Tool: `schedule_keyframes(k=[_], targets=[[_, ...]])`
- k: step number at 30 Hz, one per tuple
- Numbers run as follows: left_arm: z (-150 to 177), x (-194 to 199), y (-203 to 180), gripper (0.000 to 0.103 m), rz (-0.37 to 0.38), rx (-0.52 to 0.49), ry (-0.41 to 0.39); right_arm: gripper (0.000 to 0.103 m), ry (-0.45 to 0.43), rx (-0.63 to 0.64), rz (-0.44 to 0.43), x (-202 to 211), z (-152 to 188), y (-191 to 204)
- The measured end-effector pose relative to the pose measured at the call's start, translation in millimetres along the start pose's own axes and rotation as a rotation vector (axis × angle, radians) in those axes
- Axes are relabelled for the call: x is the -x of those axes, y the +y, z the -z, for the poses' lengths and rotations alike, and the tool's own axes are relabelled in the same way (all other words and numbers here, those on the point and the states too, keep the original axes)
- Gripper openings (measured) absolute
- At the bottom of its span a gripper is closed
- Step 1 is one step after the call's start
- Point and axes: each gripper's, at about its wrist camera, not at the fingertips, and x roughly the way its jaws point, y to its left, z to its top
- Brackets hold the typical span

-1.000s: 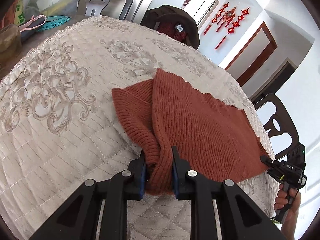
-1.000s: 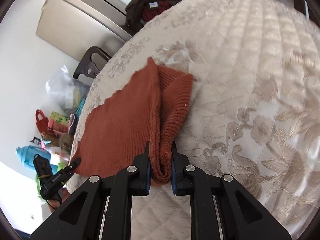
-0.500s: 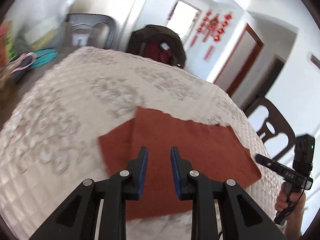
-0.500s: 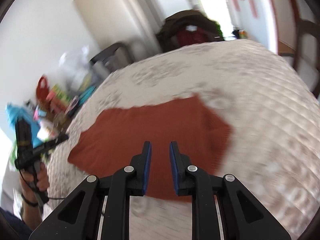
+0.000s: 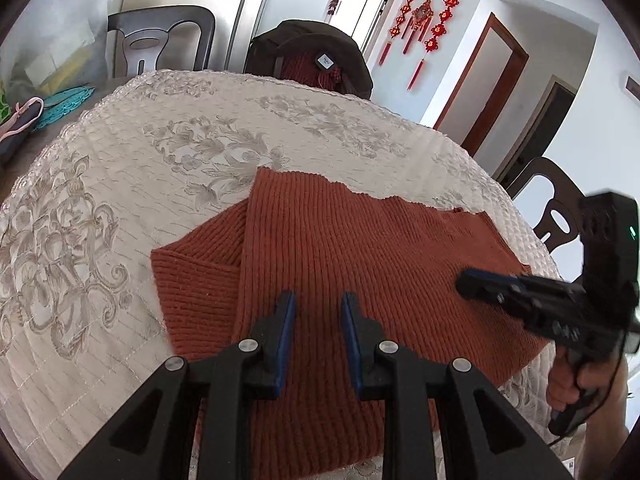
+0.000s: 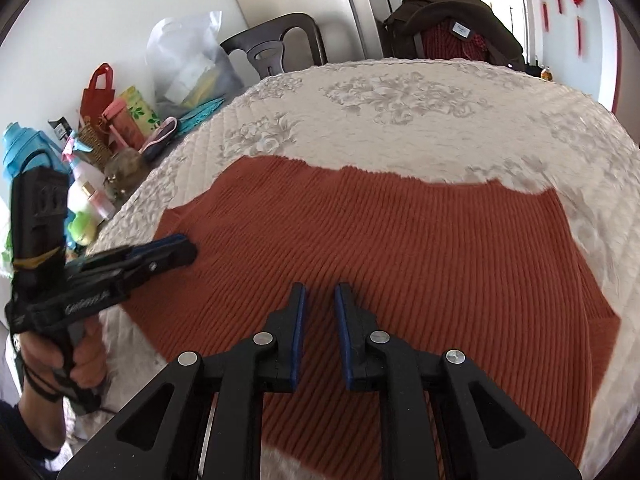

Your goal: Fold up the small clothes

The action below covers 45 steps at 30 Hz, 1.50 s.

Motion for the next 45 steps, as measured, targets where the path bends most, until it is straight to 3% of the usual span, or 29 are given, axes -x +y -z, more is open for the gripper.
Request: schedule_keyframes(k=[8, 18, 26, 28, 30, 31, 36, 45], targets=[[0, 1, 2, 0.026, 0.019, 0.017, 0.0, 0.01, 0.007, -0.015, 0.016, -10, -11, -5], [-1, 0, 0, 0.026, 0.0, 0.002, 0.002, 0.012, -0.008, 0.032, -0.047, 23, 36, 21], [-4, 6, 2, 0.026, 0.0, 0.016, 0.001, 0.012, -0.006, -0.012, -0.091, 26, 47, 15], [-5, 15, 7, 0.032, -0.01, 0.038, -0.019, 0.012, -0.004, -0.017, -0.096, 26, 47, 14], [-5, 25, 14, 0.048, -0.041, 0.048, -0.049, 0.012, -0.005, -0.001, -0.086, 27, 47, 17], [-4, 29, 18, 0.051, -0.06, 0.056, -0.064, 0.012, -0.006, 0.003, -0.083, 26, 47, 17], [2, 35, 41, 0.052, -0.097, 0.12, -0.054, 0.012, -0.003, -0.018, -0.091, 27, 46, 17], [8, 17, 41, 0.059, -0.029, 0.161, -0.022, 0.012, -0.008, -0.051, -0.081, 15, 26, 9]])
